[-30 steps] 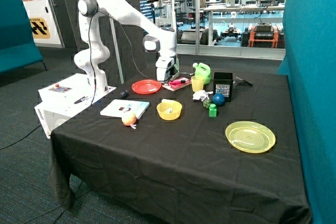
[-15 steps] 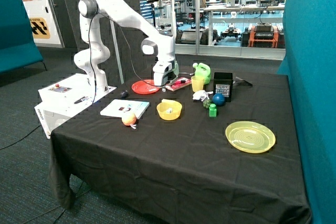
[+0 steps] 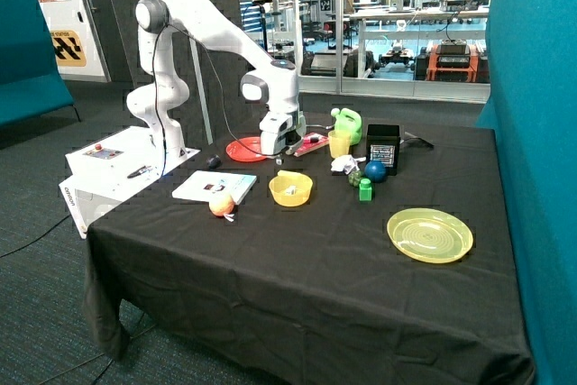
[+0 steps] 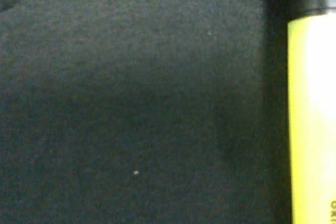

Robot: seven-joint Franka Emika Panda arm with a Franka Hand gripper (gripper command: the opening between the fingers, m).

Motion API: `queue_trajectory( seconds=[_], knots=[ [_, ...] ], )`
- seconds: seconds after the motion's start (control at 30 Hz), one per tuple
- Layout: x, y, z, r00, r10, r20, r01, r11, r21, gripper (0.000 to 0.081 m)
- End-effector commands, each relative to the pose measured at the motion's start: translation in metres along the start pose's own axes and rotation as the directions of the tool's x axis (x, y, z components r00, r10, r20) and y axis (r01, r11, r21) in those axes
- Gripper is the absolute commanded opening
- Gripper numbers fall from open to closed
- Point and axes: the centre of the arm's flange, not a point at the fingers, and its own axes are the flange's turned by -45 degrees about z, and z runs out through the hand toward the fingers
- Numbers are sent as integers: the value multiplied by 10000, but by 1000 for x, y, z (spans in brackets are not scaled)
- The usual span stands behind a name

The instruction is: Put a highlighter on each book

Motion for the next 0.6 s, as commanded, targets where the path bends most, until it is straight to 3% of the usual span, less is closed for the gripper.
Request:
queue_trajectory(
  seconds=[0.0,0.57],
  knots=[
    [-1,11,11,10000,83,-18,-83,10000,28,531],
    [-3,19,29,9999,100,-18,-100,9999,28,509]
  ],
)
